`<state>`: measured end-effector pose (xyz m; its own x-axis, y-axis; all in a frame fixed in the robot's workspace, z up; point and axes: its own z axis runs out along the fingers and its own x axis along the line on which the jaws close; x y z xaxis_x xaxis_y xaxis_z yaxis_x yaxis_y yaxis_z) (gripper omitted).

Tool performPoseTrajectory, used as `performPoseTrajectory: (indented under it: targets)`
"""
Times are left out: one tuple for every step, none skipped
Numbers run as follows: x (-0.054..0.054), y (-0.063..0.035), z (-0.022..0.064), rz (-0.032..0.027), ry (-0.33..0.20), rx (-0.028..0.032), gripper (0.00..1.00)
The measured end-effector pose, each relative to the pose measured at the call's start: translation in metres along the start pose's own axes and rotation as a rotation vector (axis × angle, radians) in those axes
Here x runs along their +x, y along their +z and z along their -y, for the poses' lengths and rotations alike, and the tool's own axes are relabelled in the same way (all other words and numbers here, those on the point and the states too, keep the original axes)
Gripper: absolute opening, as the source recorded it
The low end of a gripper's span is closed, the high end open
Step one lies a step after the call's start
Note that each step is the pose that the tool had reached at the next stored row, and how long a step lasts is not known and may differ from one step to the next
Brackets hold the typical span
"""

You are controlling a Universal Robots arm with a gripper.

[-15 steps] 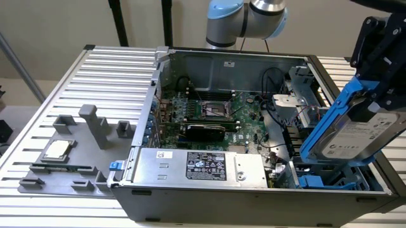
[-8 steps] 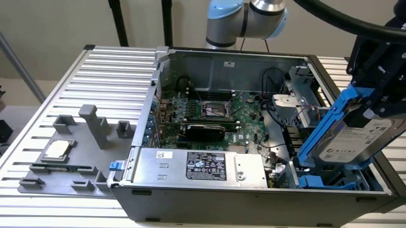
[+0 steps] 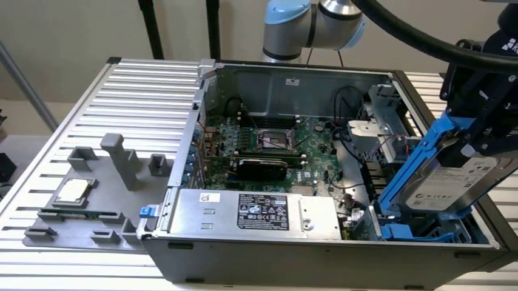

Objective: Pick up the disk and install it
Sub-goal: 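Insert the disk into the insertion slot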

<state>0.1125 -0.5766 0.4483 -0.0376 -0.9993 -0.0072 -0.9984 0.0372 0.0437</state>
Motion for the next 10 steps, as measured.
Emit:
performPoseTrajectory:
  targets:
    - [0.0000,0.0010,0.0001,0.0000,0.000,0.0000,0.00]
    - [0.0000,0.0019,0.0001,-0.0002,0.000,0.0000,0.00]
    - [0.0000,0.0027,0.0001,-0.0002,0.000,0.0000,0.00]
    - [0.0000,0.0035,0.0002,-0.0002,0.000,0.0000,0.00]
    - [0.0000,0.0043,0.0002,-0.0003,0.000,0.0000,0.00]
    - [0.0001,0.0051,0.0003,-0.0003,0.000,0.0000,0.00]
    - [0.0001,0.0059,0.0003,-0.0004,0.000,0.0000,0.00]
    - [0.0001,0.0068,0.0003,-0.0004,-0.001,0.0000,0.00]
    - [0.0001,0.0076,0.0004,-0.0007,-0.001,0.0000,0.00]
    - [0.0001,0.0085,0.0004,-0.0009,-0.002,0.0000,0.00]
